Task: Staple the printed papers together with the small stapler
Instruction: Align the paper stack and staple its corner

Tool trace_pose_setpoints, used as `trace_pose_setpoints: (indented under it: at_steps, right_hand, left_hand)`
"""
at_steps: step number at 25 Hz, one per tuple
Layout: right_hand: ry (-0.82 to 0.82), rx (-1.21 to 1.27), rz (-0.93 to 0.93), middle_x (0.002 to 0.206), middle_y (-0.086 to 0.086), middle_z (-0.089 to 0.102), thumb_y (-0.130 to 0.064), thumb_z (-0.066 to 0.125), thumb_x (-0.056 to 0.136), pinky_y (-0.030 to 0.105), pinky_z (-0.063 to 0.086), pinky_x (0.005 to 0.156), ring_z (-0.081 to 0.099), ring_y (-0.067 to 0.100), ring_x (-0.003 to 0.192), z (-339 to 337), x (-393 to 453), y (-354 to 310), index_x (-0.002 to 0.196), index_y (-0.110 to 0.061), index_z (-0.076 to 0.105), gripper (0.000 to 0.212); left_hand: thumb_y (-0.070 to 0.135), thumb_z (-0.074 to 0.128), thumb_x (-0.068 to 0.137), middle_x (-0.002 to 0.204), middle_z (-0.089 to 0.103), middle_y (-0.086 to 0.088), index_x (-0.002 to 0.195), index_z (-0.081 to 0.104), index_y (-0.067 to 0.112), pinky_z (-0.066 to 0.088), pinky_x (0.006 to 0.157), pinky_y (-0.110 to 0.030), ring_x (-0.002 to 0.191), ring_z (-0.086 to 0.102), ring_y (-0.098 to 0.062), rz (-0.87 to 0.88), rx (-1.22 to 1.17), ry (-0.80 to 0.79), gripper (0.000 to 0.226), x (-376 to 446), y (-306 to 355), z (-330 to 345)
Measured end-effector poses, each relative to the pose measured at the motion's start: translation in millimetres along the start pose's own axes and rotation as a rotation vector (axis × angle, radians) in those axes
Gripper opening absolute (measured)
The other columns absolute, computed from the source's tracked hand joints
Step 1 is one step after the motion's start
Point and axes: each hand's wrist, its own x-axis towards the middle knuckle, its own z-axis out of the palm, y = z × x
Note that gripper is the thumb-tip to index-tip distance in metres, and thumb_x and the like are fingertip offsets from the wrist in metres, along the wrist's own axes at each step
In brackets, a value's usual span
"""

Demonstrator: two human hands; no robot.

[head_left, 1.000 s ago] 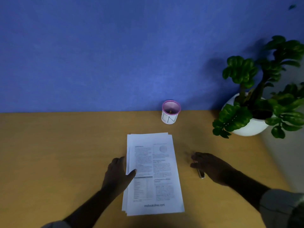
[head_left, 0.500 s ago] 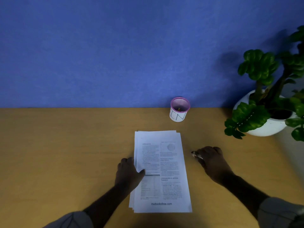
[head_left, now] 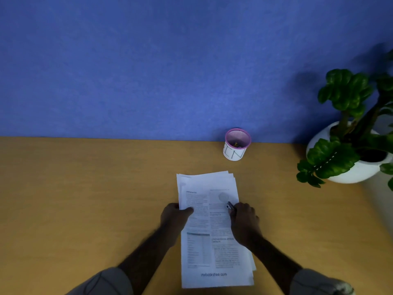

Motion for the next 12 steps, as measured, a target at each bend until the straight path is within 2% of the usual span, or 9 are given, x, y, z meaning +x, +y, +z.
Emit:
trace_pose_setpoints:
  at_steps: [3, 5, 7, 11, 12]
  right_hand:
    - [0.026, 0.128, -0.006, 0.093, 0.002, 0.059, -0.03, 0.046, 0.1, 0.037, 0.051, 0.076, 0.057, 0.017, 0.084, -7, 0, 5, 0.091, -0.016, 0.058, 0.021]
    - [0.065, 0.259, -0.004, 0.086, 0.008, 0.062, -0.023, 0.049, 0.099, 0.033, 0.046, 0.064, 0.058, 0.022, 0.075, -15, 0, 8, 0.085, -0.012, 0.06, 0.021]
    - [0.069, 0.379, 0.036, 0.082, 0.011, 0.063, -0.021, 0.049, 0.1, 0.032, 0.043, 0.057, 0.059, 0.024, 0.067, -24, 0, 8, 0.087, -0.011, 0.06, 0.019]
    - [-0.01, 0.672, 0.135, 0.083, 0.015, 0.068, -0.028, 0.049, 0.101, 0.035, 0.05, 0.055, 0.064, 0.019, 0.058, -40, -6, 0, 0.096, -0.014, 0.058, 0.018]
    - [-0.023, 0.731, 0.144, 0.085, 0.017, 0.068, -0.029, 0.049, 0.101, 0.035, 0.05, 0.055, 0.064, 0.02, 0.057, -43, -7, -3, 0.097, -0.011, 0.058, 0.02]
  left_hand:
    - [0.013, 0.072, 0.087, 0.095, 0.076, -0.013, 0.097, 0.076, 0.002, 0.058, 0.078, -0.04, 0.086, 0.072, -0.028, 0.069, -0.022, 0.021, 0.015, 1, 5, -2]
    - [0.016, 0.075, 0.086, 0.086, 0.075, -0.015, 0.086, 0.074, 0.001, 0.052, 0.07, -0.034, 0.078, 0.067, -0.024, 0.133, 0.016, 0.081, 0.015, 0, 14, -13]
    - [0.019, 0.08, 0.083, 0.075, 0.072, -0.016, 0.076, 0.069, -0.002, 0.046, 0.064, -0.033, 0.069, 0.06, -0.02, 0.201, 0.025, 0.122, 0.024, -1, 30, -31]
    - [0.026, 0.081, 0.081, 0.064, 0.064, -0.001, 0.066, 0.062, 0.008, 0.044, 0.062, -0.033, 0.063, 0.058, -0.02, 0.477, 0.168, 0.24, 0.03, -18, 80, -83]
    - [0.027, 0.081, 0.081, 0.063, 0.063, 0.004, 0.065, 0.061, 0.012, 0.042, 0.059, -0.03, 0.061, 0.057, -0.015, 0.563, 0.218, 0.284, 0.029, -26, 94, -96]
